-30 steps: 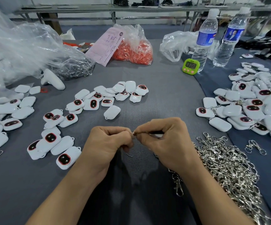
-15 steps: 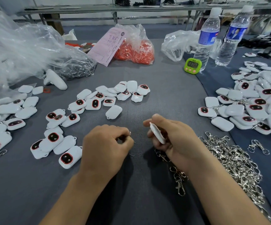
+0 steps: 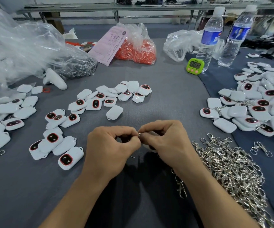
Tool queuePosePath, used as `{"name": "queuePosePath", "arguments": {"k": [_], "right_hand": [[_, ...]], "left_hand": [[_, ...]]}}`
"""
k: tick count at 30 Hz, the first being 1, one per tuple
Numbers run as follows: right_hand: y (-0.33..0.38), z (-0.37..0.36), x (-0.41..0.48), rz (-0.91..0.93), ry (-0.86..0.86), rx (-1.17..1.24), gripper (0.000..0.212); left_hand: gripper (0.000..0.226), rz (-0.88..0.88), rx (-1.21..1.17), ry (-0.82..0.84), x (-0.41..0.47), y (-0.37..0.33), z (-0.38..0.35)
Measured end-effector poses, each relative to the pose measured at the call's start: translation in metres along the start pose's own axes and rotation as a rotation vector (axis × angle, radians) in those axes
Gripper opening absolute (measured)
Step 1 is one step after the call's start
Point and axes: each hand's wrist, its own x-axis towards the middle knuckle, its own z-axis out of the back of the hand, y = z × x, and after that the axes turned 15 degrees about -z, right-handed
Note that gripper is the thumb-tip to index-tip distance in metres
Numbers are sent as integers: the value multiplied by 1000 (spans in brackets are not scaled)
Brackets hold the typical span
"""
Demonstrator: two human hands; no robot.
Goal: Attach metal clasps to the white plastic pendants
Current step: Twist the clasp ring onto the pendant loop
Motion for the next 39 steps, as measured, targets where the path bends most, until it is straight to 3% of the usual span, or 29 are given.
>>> {"name": "queuePosePath", "arguments": {"k": [6,12,16,23,26,29,32,35,37,39], "right_hand": [[5,0,-5,247,-133,-173,26],[7,-1,-11,386,-210,-248,22],[8,-1,-13,483,-255,-301,20],[10,-2,-13,587,-310,-376,16],[10,-3,-13,372,-247,-260,20],[8,-2,-8,21,-145,-98,17],[7,3,-3,-188,24,118,15],[6,9,0,-249,205,321,24],[3,12,2,-196,272,297,52],[2,13,2,-162,294,251,61]], "left_hand": [[14,54,-47,15,-1,-1,-1],[13,175,-184,33,0,0,-2],[23,255,-297,20,1,1,-4],[12,421,-561,35,4,5,-6],[8,353,-436,3,3,3,-6],[4,113,-44,-50,-1,4,-2],[7,-91,285,44,-3,9,4],[13,-165,481,202,-2,16,3],[10,-213,515,276,-2,17,0],[8,-223,487,320,-2,17,-3]]}}
